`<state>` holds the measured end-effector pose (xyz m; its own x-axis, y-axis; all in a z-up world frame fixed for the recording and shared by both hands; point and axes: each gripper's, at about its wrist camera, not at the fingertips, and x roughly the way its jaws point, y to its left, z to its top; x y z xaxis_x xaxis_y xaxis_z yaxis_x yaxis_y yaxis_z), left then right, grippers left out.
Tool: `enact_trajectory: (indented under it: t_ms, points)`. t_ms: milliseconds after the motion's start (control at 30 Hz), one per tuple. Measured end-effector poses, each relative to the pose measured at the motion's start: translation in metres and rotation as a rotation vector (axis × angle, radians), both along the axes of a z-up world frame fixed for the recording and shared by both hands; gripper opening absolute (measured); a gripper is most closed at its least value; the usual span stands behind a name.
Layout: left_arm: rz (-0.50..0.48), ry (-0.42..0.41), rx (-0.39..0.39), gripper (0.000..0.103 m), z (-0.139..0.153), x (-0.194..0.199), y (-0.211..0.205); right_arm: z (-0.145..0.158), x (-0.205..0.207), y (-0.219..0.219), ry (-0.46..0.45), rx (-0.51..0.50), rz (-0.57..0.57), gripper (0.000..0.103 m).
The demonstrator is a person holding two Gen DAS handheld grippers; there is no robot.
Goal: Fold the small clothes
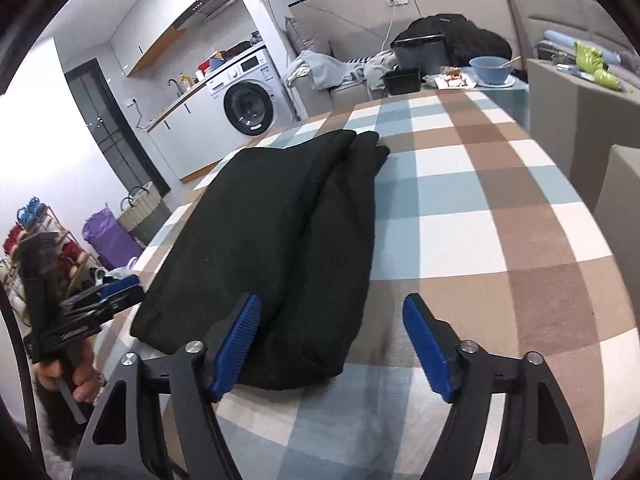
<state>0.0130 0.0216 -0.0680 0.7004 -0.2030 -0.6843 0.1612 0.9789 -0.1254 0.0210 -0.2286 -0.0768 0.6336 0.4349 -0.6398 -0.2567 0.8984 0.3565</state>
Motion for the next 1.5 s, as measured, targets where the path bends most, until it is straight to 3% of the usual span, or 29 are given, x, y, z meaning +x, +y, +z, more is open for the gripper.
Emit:
enact_trajectory:
  t_ms: [100,200,267,433,667,833,967,1100,1500]
  points:
    - [-0.026,-0.036,-0.008,0.06,0.003,-0.007,-0.005,0.0,-0.002,0.003,-0.027,-0.012,0.0,0.082]
    - [-0.004,-0.068,-0.004,0.068,0.004,-0.009,-0.009,0.001,-0.008,0.011,-0.065,-0.036,0.025,0.092]
    - [0.046,-0.111,0.015,0.084,0.005,-0.011,-0.01,0.002,-0.013,0.018,-0.088,-0.05,0.056,0.099]
    - [0.065,-0.203,0.013,0.102,0.011,-0.019,-0.012,0.012,-0.026,0.027,-0.219,-0.064,0.066,0.103]
    - [0.048,-0.267,0.003,0.102,0.013,-0.027,-0.014,0.019,-0.034,0.025,-0.326,-0.062,0.051,0.103]
    - [0.069,-0.275,-0.027,0.102,0.012,-0.027,-0.009,0.02,-0.036,0.023,-0.329,-0.007,0.083,0.103]
    - [0.084,-0.291,-0.008,0.102,0.009,-0.025,-0.007,0.019,-0.034,0.024,-0.308,0.01,0.086,0.103]
    - [0.072,-0.258,-0.033,0.102,0.003,-0.021,-0.003,0.017,-0.032,0.024,-0.29,0.032,0.084,0.103]
    - [0.088,-0.233,-0.018,0.102,-0.003,-0.015,-0.005,0.013,-0.038,0.037,-0.3,-0.043,0.116,0.103]
